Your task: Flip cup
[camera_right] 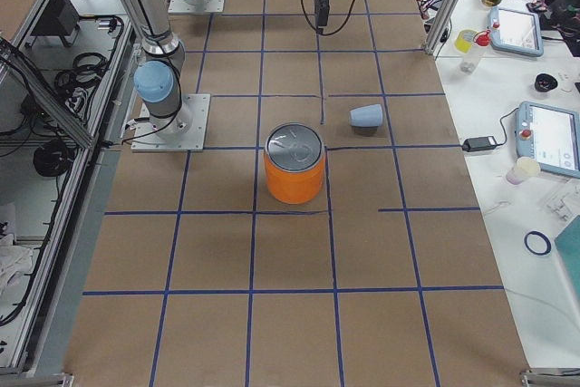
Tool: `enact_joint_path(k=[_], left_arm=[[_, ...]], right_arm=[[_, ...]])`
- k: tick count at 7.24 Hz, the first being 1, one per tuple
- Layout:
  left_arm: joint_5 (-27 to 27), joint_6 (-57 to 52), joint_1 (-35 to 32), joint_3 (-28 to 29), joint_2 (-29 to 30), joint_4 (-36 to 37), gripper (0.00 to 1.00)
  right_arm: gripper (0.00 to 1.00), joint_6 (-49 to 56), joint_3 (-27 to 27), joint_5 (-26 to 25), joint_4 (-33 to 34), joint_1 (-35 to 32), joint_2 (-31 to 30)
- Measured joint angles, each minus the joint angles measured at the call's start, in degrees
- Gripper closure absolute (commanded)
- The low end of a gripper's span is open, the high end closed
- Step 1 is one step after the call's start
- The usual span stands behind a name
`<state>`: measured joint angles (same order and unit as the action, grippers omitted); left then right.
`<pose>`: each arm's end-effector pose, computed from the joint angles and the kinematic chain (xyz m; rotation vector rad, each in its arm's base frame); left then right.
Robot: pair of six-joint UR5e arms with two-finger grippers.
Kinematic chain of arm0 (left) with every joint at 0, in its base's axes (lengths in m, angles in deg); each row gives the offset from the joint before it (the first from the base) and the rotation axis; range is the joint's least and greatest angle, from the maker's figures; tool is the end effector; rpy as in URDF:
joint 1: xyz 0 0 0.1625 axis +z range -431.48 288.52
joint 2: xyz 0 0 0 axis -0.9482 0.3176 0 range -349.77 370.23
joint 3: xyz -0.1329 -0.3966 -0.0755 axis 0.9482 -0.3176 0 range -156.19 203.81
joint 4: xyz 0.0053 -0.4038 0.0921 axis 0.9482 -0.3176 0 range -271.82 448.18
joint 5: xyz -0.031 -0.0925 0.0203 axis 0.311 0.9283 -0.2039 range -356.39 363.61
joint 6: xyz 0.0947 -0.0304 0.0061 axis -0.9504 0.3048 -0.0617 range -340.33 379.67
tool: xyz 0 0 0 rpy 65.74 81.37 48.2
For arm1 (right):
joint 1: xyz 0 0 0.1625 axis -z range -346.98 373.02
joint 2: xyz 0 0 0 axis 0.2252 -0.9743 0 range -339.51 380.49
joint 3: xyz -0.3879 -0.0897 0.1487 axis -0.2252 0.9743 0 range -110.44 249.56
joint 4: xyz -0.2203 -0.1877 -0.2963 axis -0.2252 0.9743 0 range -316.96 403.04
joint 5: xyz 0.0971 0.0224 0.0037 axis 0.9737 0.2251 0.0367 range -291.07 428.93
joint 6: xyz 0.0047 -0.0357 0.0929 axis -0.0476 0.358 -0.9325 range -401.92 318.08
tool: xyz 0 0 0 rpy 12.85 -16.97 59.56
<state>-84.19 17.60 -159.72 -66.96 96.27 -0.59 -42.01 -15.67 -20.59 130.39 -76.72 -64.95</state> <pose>-0.1226 -0.4732 0.5167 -0.0104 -3.1034 0.1215 0.1318 -0.5220 0.4838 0.0100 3.1324 0.0665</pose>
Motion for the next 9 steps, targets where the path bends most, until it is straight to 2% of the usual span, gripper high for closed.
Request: enact_joint_path(k=[1,3,5,7,9], left_arm=[[0.0,-0.3,0.0,0.0,0.1,0.3,0.03],[0.0,-1.9,0.0,-0.1,0.2,1.4,0.22],[0.0,-1.9,0.0,0.0,0.3,1.8,0.29],[0.0,-1.7,0.0,0.0,0.3,1.8,0.28],[0.1,-1.5,0.0,0.0,0.3,1.8,0.18]], right_arm=[[0.0,0.0,-0.2,-0.1,0.0,0.0,0.0],[0.0,-0.1,-0.5,-0.2,0.1,0.1,0.0],[0.0,-0.1,-0.5,-0.2,0.2,0.2,-0.1],[0.0,-0.1,-0.6,-0.2,0.3,0.2,0.0],[0.0,-0.2,-0.6,-0.2,0.3,0.2,0.0]])
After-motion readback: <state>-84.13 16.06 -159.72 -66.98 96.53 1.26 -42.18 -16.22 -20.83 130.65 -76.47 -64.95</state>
